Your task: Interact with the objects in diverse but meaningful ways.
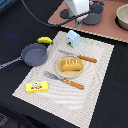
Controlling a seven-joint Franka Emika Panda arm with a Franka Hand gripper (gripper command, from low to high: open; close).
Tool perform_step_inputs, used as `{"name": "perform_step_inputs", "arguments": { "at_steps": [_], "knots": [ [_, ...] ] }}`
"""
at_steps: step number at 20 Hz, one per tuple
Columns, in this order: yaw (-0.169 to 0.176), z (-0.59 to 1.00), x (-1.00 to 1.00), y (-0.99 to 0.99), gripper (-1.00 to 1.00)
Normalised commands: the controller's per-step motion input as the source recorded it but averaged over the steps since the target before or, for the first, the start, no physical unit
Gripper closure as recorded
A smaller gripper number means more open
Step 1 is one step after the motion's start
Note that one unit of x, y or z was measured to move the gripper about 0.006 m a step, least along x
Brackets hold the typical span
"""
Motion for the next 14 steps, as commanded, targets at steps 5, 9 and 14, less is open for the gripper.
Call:
{"name": "perform_step_inputs", "arguments": {
  "at_steps": [5,9,14],
  "knots": [
    [-0.001,0.27,0.68,0.48,-1.00],
    [-0.002,0.38,0.67,0.48,-1.00],
    [-0.004,0.44,0.63,0.51,-1.00]
  ]
}}
